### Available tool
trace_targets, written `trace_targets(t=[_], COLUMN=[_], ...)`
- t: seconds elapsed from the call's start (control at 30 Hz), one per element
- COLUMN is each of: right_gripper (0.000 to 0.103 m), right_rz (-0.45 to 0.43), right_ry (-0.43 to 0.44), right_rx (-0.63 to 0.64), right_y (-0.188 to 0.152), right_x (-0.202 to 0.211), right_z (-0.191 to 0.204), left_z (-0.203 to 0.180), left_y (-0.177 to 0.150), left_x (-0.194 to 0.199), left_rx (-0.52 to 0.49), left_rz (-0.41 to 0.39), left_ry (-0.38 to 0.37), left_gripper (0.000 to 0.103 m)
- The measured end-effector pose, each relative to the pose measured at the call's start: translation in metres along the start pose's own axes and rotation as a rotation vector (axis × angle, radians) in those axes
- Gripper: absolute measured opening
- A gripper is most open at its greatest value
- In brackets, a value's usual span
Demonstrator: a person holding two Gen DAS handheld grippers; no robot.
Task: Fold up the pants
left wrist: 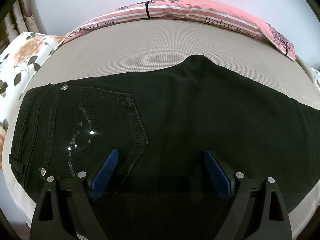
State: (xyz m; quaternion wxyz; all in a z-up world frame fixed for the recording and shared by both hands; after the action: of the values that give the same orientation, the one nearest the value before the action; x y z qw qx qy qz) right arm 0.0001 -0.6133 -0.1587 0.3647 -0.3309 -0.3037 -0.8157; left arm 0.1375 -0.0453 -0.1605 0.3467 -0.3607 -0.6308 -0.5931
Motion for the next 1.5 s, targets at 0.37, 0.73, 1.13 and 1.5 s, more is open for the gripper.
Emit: trace_targets(t=[0.37, 0.73, 1.13, 1.5], right_gripper=[0.033, 0.009, 0.008, 0.008], right_rz=[0.023, 0.022, -0.025, -0.049], right_ry=[0.120, 0.066, 0.029, 0.098], right_rx=[0.041, 0.001, -0.030, 0.036], right_y=[0.005, 0.017, 0.018, 0.024], right_x=[-0.011, -0.027, -0.024, -0.025], right_z=[0.004, 0.007, 0.022, 0.091], left_z=[0.000, 0.001, 0.002, 0.002], left_y=[0.000, 0.000, -0.002, -0.002], left_x=[-0.001, -0.002, -0.003, -0.003], left_rx=[0.010, 0.016, 0.013, 0.008], left_rz=[-0.007, -0.010, -0.040, -0.051], left_ry=[0.011, 0.018, 0.005, 0.005], left_gripper=[0.092, 0.095, 0.099, 0.099])
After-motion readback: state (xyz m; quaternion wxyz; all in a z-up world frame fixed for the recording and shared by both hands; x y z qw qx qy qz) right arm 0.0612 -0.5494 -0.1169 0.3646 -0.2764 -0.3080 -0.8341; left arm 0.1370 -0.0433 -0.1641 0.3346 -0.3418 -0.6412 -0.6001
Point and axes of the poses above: each gripper's, at about its wrist camera, not at the fingertips, and x roughly against the way its jaws point, z to its left, y to its top, the point moved 7 cm from there along -x, roughly the way its jaws point, and after that the axes turned 10 degrees about x, right-handed, at the moved point
